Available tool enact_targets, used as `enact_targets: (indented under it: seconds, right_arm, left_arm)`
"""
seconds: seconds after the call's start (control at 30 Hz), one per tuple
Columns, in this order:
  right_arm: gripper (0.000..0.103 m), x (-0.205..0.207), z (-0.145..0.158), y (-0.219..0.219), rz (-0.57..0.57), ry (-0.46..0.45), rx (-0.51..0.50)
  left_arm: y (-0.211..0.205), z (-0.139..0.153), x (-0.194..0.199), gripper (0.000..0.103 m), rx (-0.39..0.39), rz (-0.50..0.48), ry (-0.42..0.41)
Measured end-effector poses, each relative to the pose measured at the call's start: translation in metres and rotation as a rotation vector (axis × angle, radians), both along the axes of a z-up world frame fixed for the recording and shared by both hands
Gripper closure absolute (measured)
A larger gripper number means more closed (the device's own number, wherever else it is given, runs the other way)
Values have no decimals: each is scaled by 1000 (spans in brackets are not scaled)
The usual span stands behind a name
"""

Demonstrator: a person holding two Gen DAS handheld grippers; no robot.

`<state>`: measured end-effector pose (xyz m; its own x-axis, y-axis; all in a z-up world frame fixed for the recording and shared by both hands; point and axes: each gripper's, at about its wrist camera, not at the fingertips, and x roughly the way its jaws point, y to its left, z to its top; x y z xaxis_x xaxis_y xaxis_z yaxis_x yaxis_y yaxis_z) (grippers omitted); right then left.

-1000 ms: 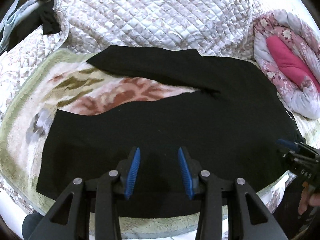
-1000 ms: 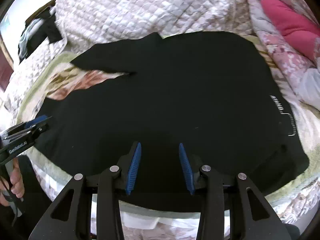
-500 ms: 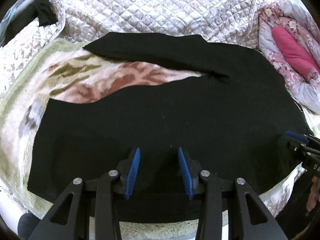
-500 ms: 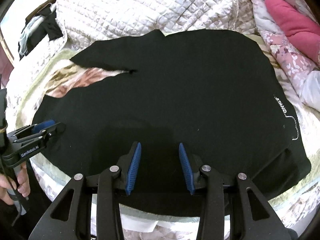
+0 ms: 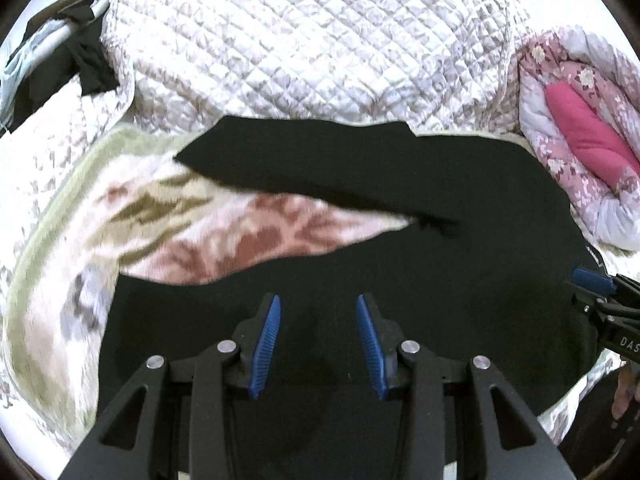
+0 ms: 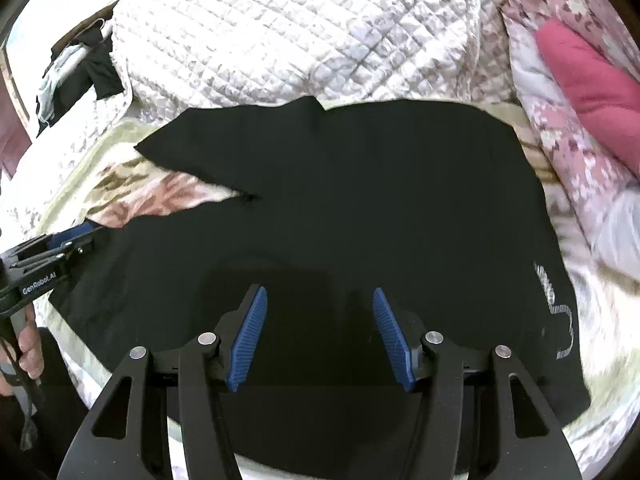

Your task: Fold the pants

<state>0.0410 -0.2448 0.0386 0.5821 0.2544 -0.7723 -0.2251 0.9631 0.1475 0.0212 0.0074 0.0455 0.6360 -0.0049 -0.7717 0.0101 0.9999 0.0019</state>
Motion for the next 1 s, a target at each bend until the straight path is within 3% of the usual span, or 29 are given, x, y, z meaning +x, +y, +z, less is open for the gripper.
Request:
enact_targets:
  seconds: [0.17,0.3,0.4,0.47,0.77,1.0]
  right_arm:
    - [47,28,8,-2,28,-12,-10]
    - [46,60,13,-15,30,-11,-17]
    - [37,89,14,-28,29,-8,-32]
    - [37,108,12,-36,29,-7,-50]
    - [35,203,4,-67,36,-4,-111]
    - [33,260,-17,-76,56,51,-125]
  left_arm:
    - [3,8,22,59,-4,-16,-19]
    - [11,9,53,51,-13,-36,-14]
    - [21,6,82,47,-27,-35,-8]
    - [28,5,102,46,-35,-31,-5]
    - [48,-18,202,37,-13,-59,20]
    - [26,-39,268,34,-2,-92,44]
